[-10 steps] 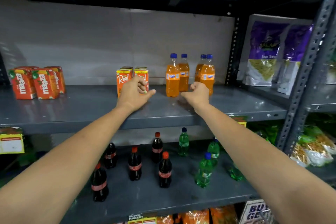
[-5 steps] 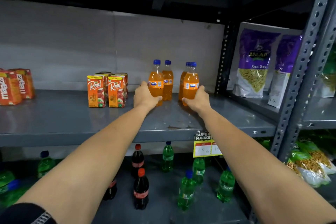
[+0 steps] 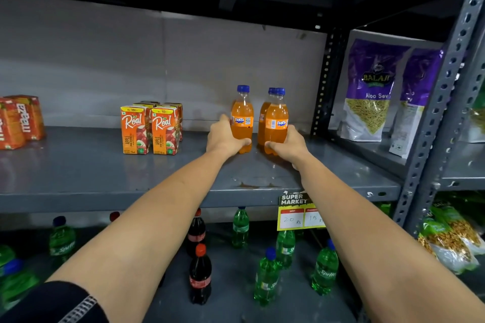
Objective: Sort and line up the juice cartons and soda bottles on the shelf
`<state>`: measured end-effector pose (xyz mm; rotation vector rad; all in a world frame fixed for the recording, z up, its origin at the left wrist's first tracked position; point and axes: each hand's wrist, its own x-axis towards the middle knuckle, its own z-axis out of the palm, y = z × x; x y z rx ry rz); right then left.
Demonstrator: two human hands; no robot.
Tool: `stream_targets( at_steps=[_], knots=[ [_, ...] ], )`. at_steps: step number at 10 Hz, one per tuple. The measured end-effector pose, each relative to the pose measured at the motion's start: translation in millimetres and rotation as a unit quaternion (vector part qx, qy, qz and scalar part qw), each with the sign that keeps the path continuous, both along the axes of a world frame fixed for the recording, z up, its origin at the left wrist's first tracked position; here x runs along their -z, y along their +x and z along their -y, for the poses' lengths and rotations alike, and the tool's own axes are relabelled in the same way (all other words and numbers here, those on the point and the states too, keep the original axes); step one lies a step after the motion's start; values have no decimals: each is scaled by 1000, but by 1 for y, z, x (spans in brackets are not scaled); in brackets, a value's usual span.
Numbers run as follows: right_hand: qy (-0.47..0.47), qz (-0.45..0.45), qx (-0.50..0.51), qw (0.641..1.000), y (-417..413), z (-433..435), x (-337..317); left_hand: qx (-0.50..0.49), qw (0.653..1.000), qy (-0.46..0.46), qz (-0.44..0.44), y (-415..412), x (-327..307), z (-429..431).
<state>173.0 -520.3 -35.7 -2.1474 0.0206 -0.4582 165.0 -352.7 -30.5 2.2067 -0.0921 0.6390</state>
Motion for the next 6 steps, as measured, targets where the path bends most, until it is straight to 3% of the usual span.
stream_targets(
  at_steps=[4, 5, 6],
  knots=[
    [12, 7, -15, 1000, -7, -2, 5, 29, 999, -12, -17, -8, 5, -4],
    [37, 73, -20, 996, -22, -7, 0, 28, 999, 3, 15, -25, 7, -22],
    [-33, 134, 28, 990, -41, -11, -8, -8, 995, 61, 75, -49, 1, -39]
  ],
)
